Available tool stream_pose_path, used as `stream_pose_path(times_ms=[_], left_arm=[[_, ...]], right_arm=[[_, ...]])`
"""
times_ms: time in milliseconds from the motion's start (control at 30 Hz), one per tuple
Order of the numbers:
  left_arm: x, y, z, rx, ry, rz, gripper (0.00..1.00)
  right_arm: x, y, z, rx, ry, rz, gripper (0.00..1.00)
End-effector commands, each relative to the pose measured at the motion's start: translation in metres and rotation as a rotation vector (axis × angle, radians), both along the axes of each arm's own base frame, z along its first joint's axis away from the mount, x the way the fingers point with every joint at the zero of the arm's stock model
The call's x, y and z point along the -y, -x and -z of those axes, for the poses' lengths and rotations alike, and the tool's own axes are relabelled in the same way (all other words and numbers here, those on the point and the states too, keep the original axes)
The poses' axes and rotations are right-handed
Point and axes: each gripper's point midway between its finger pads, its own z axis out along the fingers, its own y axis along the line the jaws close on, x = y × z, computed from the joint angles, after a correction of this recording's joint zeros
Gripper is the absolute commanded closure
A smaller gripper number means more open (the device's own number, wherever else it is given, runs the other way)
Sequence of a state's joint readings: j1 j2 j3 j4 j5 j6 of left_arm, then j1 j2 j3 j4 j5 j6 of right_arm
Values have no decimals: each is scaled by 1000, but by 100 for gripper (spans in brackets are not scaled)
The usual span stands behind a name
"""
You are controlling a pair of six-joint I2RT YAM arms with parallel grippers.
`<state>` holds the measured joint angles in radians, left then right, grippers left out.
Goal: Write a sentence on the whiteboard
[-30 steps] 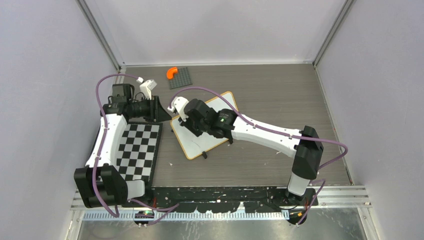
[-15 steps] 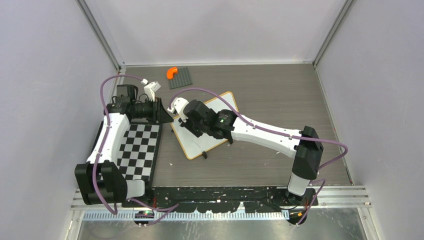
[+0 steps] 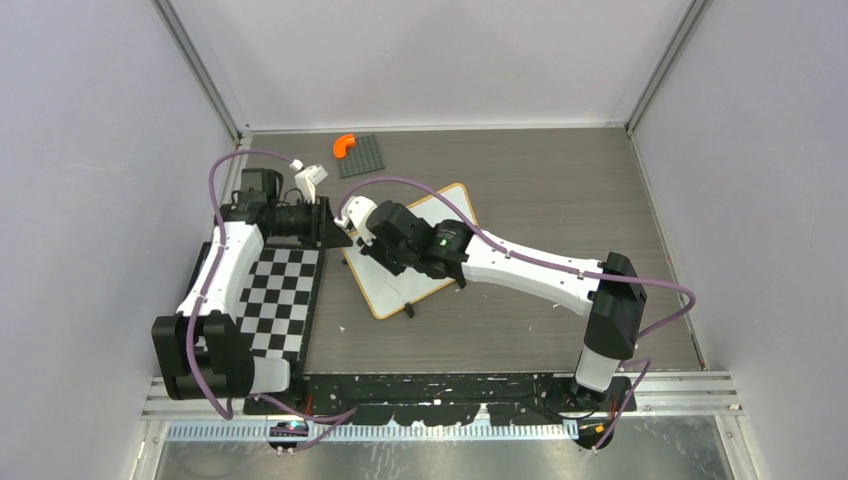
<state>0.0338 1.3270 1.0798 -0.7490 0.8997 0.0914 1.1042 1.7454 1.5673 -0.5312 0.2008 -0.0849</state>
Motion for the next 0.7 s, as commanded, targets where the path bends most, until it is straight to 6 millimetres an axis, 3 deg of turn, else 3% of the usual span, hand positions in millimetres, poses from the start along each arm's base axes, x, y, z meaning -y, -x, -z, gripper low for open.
stream_pose_path(times_ms=[0,333,667], left_arm=[[5,-3,-5,16,33,27,76],[7,-2,-6,28,40,44,99],[5,0,-4,43,25,50,100]], right_arm=[[-3,-6,-25,50,-44,7,100],[-7,-9,-23,54,-40,9,100],[-14,-3,-26,29,-63,-23,100]])
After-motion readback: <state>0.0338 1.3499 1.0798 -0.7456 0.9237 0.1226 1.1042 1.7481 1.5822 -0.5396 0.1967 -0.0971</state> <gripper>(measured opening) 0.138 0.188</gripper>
